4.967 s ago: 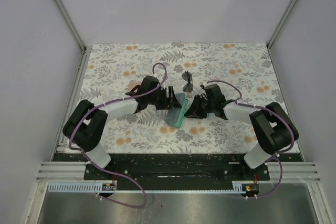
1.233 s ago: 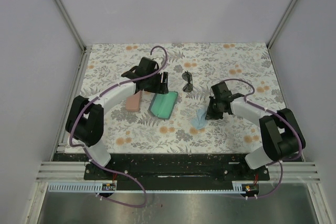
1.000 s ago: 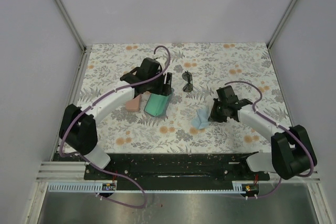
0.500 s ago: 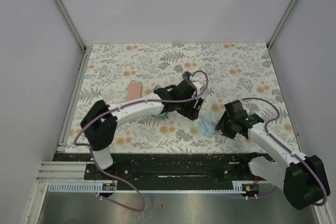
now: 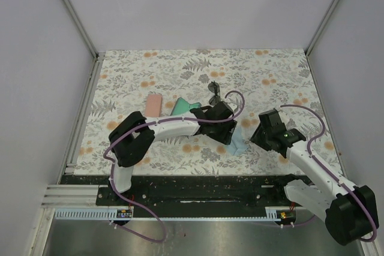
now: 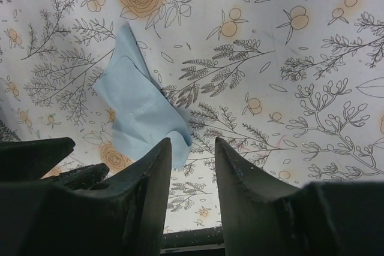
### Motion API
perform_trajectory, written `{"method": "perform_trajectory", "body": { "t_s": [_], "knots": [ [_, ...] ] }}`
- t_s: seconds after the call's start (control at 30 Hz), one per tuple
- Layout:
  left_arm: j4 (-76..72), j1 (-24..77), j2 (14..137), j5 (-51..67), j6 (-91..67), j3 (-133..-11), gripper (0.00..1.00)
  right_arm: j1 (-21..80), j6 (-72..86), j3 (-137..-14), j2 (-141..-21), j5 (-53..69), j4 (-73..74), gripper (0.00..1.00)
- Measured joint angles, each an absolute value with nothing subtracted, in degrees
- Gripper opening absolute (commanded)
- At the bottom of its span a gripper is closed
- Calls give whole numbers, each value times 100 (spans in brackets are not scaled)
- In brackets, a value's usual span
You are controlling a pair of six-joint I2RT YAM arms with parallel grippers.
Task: Organize the sunglasses
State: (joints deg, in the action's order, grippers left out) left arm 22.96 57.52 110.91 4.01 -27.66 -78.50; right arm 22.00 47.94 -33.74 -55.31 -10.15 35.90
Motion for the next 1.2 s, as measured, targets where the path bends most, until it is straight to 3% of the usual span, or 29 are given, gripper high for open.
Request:
{"method": "perform_trajectory", "body": {
  "t_s": [0.43,0.63,0.7,0.9,1.2],
  "knots": [
    [2045,5937,11518,458,-2875,-7846,41,2200,4584,-3339,-4571,-1046,3494,42],
    [1883,5948,11666,484,-2921,-7935,17,2200,4589,-3199,-4235,-1037,3485,42],
    [1802,5959,11712,508,-2947,-7944,0,2200,4589,-3173,-4241,-1026,3485,42],
    [1678,5981,11858,539,-3026,-8084,0,2200,4582,-3151,-4536,-904,3361,43],
    [1743,5940,11220,209,-2989,-7349,0,2200,4108,-3352,-6001,-283,3002,40]
  ]
}}
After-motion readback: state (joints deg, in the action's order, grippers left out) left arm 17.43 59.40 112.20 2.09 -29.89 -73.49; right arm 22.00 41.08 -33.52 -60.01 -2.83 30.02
